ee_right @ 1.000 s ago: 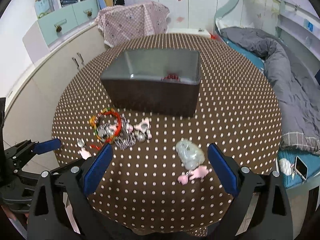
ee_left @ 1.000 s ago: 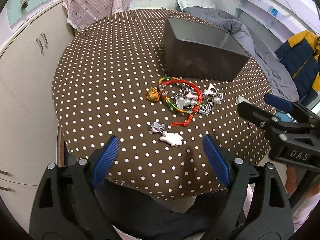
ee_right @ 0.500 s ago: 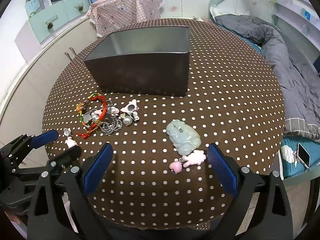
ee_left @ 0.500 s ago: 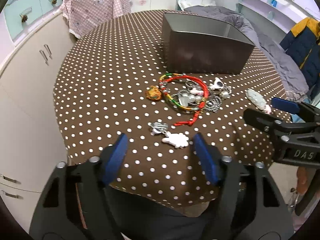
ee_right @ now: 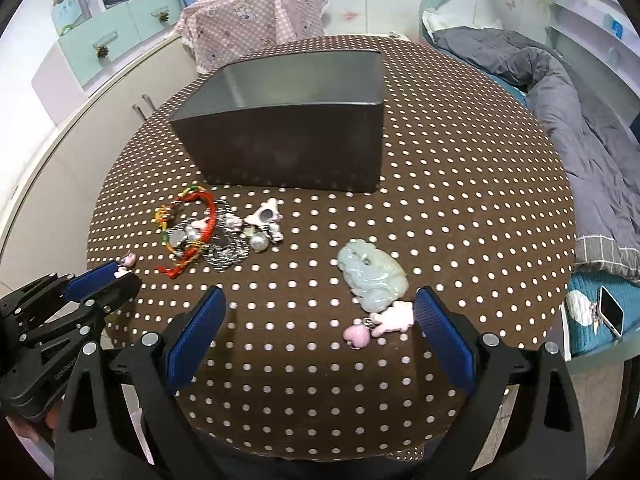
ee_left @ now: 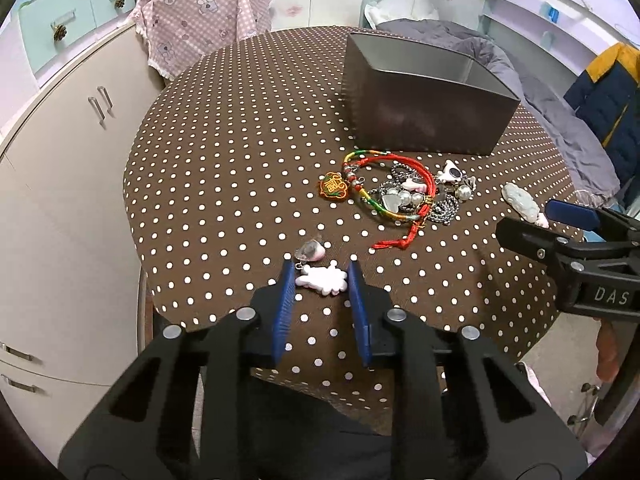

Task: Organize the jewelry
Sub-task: 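Grasp the white charm with the left gripper while the right grasps the red-green string bracelet, then lower the charm and string bracelet into the grey box and open both grippers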

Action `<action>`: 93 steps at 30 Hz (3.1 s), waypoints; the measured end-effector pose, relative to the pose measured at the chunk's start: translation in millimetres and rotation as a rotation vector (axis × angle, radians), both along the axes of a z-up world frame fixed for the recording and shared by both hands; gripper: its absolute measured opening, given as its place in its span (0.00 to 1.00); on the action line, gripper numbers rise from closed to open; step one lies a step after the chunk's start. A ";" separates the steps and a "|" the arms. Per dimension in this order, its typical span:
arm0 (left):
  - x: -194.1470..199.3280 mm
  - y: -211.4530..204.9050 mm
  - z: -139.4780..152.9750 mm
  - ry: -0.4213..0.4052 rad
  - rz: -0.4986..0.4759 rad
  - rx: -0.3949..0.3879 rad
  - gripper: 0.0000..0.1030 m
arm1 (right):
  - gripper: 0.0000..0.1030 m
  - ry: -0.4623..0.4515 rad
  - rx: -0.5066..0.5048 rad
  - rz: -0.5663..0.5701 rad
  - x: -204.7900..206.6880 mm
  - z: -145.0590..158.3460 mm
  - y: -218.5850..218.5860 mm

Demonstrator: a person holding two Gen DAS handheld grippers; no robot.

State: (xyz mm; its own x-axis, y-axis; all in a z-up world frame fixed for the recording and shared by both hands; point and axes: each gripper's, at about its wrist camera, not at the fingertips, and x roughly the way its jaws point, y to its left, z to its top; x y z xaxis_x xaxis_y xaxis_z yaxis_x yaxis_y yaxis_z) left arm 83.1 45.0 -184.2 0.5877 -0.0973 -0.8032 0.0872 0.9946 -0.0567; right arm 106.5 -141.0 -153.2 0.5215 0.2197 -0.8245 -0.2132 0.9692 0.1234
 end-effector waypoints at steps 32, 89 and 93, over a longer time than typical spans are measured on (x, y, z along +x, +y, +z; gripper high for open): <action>25.5 32.7 14.2 -0.065 -0.006 -0.084 0.26 | 0.04 0.002 -0.095 0.248 61.4 -3.6 91.8; 105.2 -38.1 74.1 -0.162 -0.126 -0.085 0.26 | 0.02 -0.270 0.097 0.062 78.7 103.9 -14.8; 112.1 -41.2 73.7 -0.160 -0.129 -0.075 0.26 | 0.03 -0.249 0.113 0.071 86.5 99.3 -15.4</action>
State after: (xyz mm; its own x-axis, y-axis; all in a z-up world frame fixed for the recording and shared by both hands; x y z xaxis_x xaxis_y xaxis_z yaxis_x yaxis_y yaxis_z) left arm 195.2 3.8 -110.6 0.6856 -0.2361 -0.6887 0.2273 0.9681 -0.1056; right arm 193.1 -156.4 -53.9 0.6853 0.3457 -0.6410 -0.3170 0.9340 0.1648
